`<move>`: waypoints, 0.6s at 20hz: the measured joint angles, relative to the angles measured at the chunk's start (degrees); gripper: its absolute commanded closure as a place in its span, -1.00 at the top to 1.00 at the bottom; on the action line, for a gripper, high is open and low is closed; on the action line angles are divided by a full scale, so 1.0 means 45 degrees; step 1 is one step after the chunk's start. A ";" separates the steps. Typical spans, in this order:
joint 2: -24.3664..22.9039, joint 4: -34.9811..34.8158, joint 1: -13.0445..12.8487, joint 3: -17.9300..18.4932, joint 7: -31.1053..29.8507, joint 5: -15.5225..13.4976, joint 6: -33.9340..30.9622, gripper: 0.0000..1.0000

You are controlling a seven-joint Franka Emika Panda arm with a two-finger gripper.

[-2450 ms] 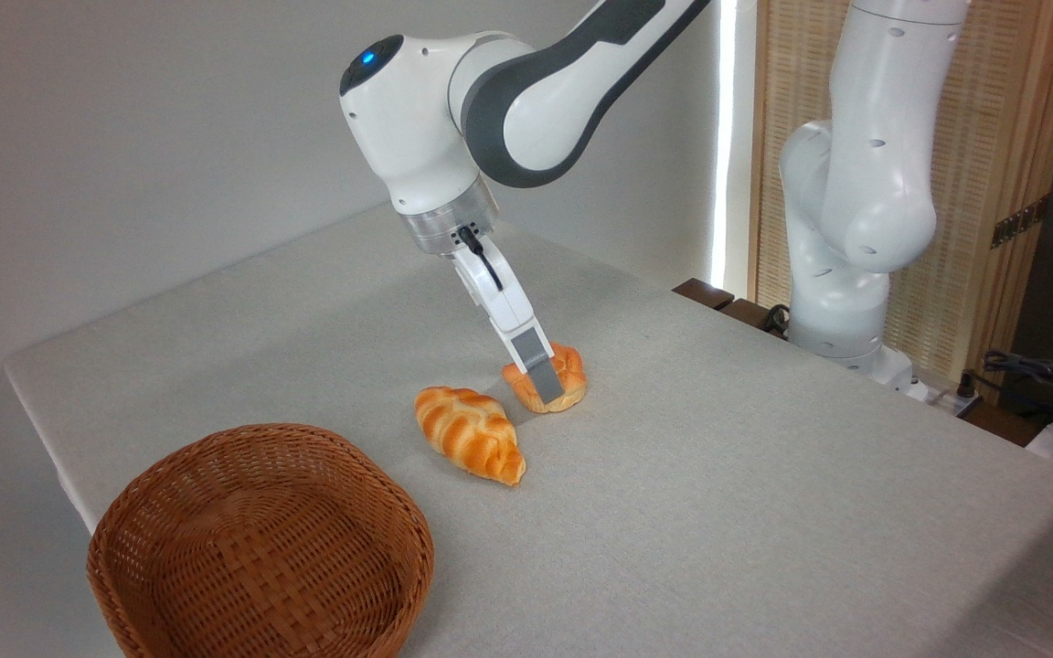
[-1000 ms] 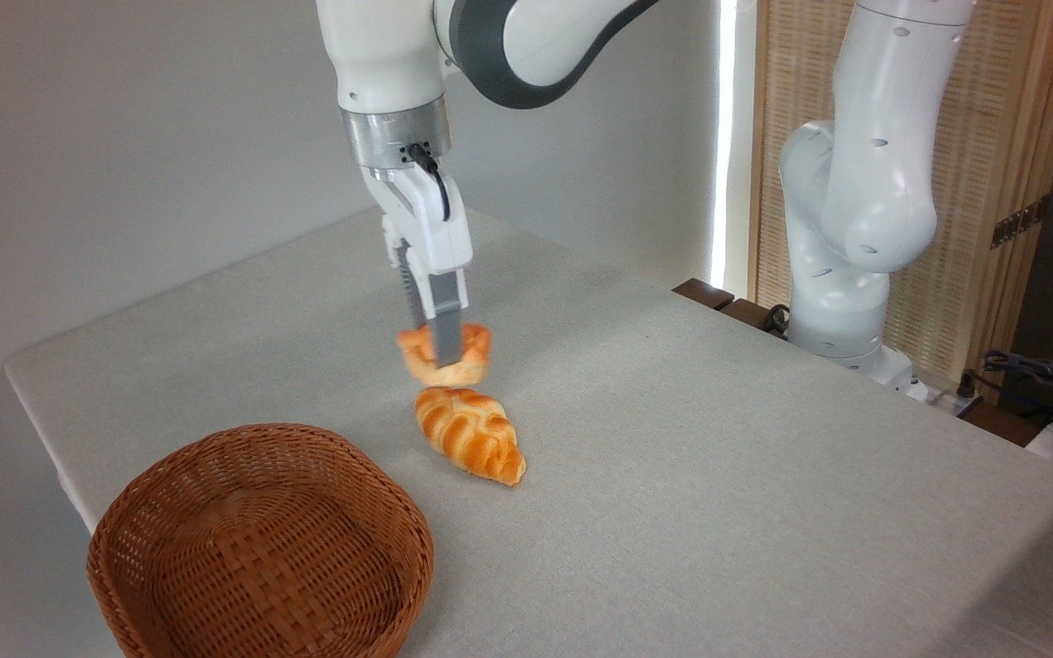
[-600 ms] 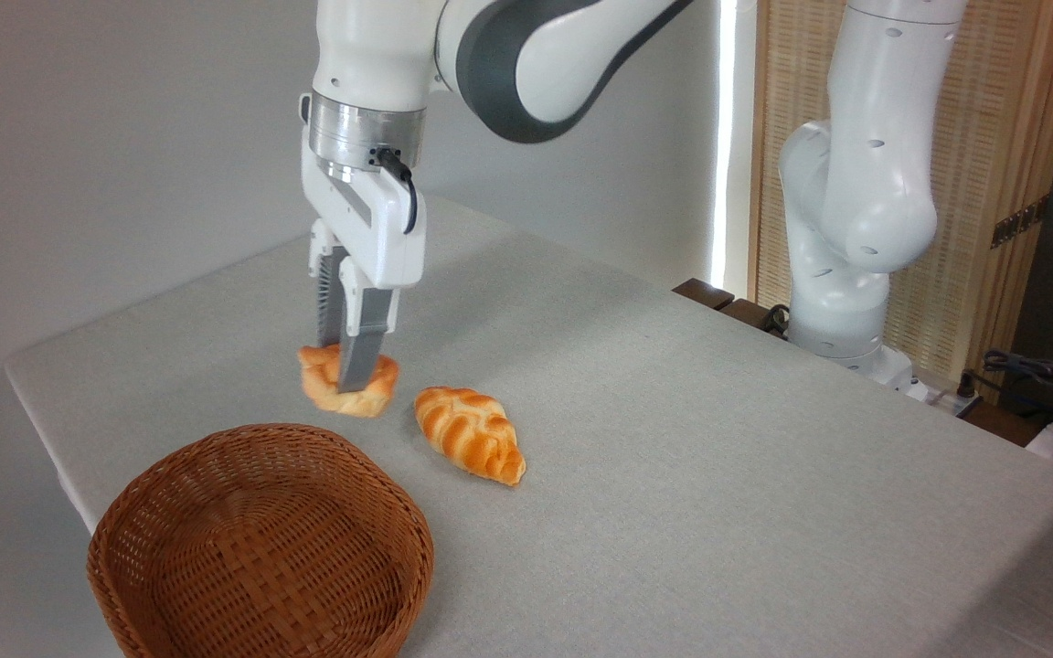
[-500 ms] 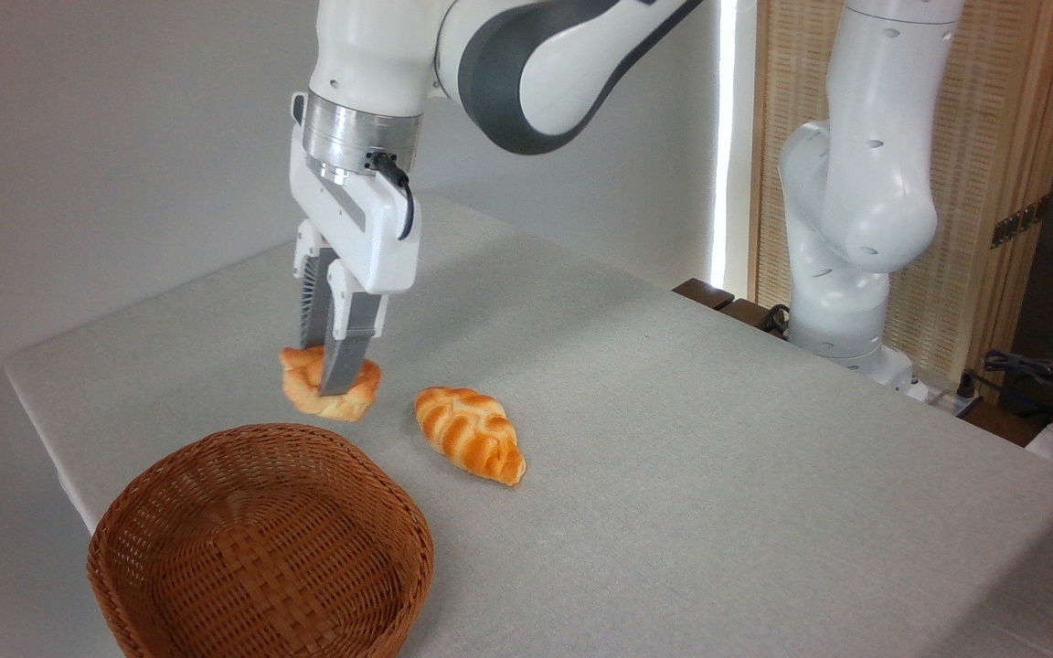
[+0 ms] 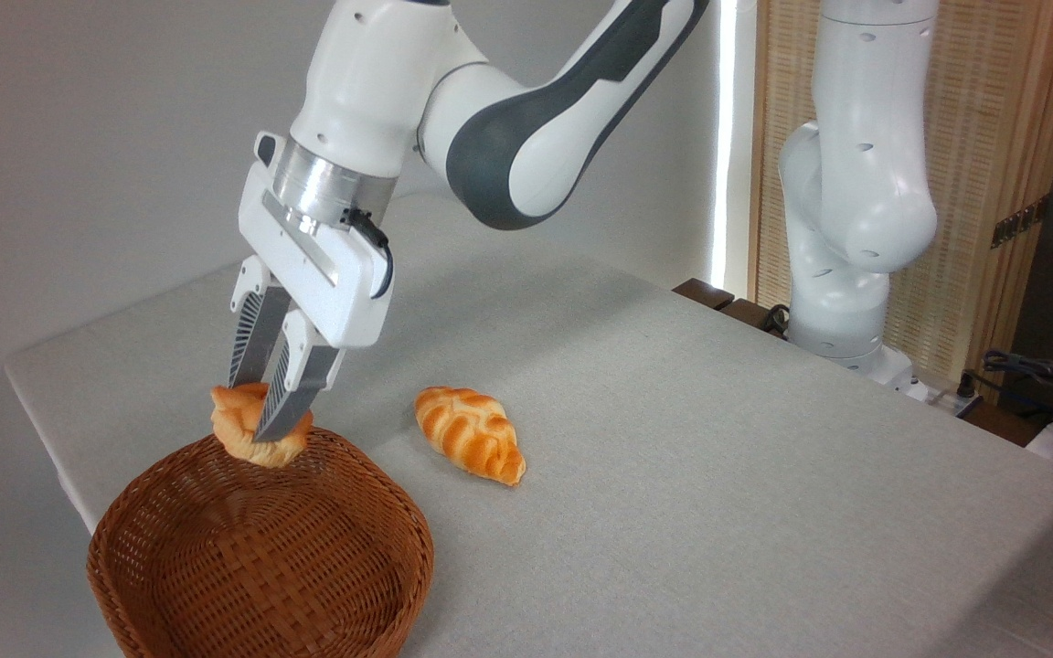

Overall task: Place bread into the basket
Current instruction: 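Lower the bun into the basket and open the gripper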

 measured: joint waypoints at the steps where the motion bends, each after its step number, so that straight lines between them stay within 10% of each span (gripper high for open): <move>1: 0.0099 0.0001 0.0000 0.0000 0.0000 0.0000 0.0053 1.00; 12: 0.0266 0.0013 -0.0008 -0.0002 0.0000 0.0000 0.0076 1.00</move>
